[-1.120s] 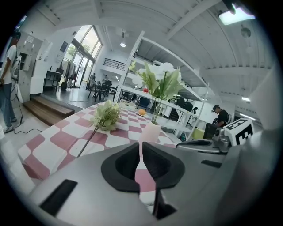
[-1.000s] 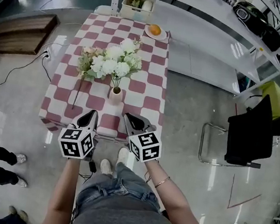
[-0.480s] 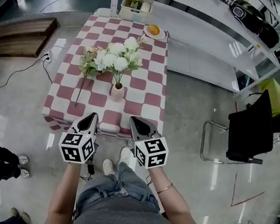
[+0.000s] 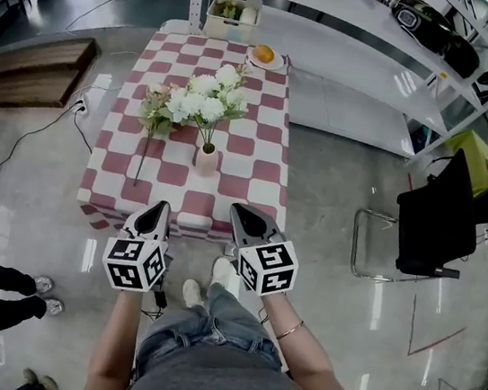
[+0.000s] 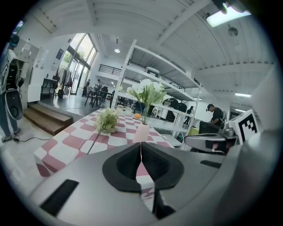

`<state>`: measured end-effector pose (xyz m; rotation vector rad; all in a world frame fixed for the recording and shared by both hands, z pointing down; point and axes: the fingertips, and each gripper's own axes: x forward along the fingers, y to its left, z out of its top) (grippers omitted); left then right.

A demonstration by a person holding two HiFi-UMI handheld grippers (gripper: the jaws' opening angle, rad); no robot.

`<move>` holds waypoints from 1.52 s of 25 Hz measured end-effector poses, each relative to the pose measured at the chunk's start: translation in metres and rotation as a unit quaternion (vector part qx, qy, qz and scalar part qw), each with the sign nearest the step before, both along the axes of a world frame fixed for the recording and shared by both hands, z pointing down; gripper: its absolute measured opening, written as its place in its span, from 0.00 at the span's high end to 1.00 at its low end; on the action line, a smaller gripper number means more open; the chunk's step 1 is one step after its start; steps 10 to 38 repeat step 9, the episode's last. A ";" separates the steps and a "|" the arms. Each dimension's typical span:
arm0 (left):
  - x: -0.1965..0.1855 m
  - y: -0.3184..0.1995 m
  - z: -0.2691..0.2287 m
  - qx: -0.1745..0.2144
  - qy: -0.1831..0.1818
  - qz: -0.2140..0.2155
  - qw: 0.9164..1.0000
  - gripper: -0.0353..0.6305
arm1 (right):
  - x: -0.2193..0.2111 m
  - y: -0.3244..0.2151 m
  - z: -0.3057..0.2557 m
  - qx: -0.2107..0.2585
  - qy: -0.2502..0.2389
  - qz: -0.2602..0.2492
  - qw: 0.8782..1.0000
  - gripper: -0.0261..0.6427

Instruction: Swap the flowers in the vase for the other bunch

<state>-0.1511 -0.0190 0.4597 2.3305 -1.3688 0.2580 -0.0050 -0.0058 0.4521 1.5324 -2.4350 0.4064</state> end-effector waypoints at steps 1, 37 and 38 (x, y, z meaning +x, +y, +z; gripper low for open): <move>0.000 0.001 -0.001 0.001 0.001 0.001 1.000 0.92 | 0.000 0.001 -0.001 0.001 0.001 0.001 1.000 0.95; -0.003 0.009 -0.006 0.008 -0.002 0.011 1.000 0.92 | -0.009 0.008 -0.007 0.012 0.001 0.006 1.000 0.95; -0.003 0.009 -0.006 0.008 -0.002 0.011 1.000 0.92 | -0.009 0.008 -0.007 0.012 0.001 0.006 1.000 0.95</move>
